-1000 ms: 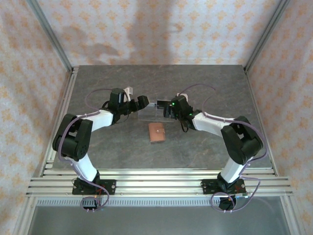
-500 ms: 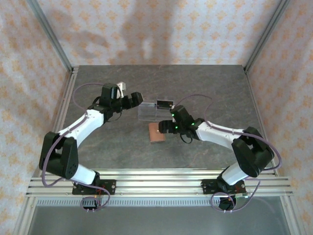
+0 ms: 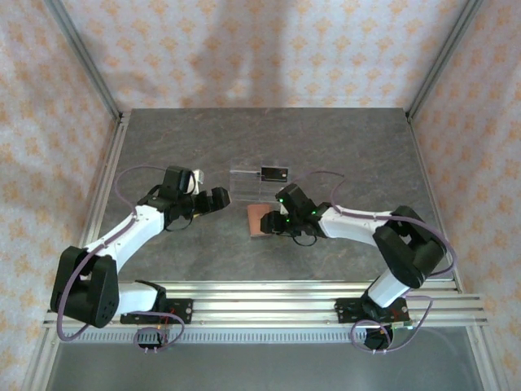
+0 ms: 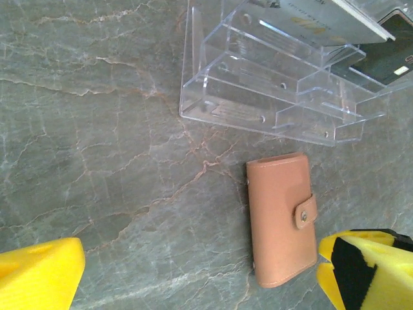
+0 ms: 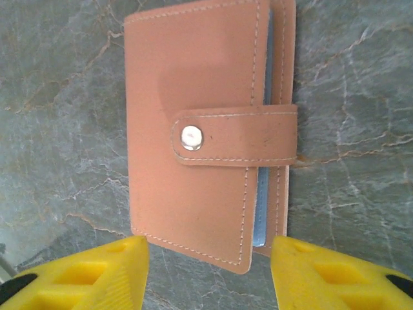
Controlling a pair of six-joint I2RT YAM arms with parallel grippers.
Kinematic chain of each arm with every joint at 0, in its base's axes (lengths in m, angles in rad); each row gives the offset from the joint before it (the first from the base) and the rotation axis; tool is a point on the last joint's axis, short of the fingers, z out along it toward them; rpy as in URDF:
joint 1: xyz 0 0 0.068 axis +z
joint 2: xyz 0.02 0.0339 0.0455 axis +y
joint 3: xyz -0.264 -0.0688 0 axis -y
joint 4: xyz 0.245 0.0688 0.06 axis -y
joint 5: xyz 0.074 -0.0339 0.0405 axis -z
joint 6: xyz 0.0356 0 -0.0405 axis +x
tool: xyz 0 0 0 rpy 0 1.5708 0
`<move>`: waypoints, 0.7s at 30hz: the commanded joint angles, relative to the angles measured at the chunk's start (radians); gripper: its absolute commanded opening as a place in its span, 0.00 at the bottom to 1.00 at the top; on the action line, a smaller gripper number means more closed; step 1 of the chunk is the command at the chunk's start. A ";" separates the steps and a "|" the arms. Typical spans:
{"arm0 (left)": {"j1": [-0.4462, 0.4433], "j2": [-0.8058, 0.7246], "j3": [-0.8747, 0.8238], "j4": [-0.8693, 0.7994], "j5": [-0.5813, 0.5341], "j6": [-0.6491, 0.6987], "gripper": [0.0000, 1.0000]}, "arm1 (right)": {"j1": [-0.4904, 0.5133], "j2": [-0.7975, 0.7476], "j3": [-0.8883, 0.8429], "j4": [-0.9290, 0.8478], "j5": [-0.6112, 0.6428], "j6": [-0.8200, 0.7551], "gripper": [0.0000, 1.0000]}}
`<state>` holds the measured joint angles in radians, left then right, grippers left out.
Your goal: Put the credit cards into the card holder
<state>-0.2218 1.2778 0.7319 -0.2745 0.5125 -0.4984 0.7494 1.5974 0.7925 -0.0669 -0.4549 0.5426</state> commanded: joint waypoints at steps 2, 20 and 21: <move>0.000 -0.029 0.039 -0.046 -0.043 0.025 0.99 | -0.001 0.018 -0.007 0.028 -0.010 0.029 0.52; -0.036 0.039 -0.036 0.057 0.151 -0.005 0.87 | -0.005 -0.002 -0.137 0.346 -0.139 0.128 0.05; -0.040 0.044 -0.034 0.054 0.155 -0.005 0.87 | -0.004 -0.002 -0.148 0.370 -0.142 0.141 0.03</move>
<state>-0.2501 1.3239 0.7063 -0.2340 0.6350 -0.5171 0.7494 1.6119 0.6708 0.1925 -0.5755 0.6476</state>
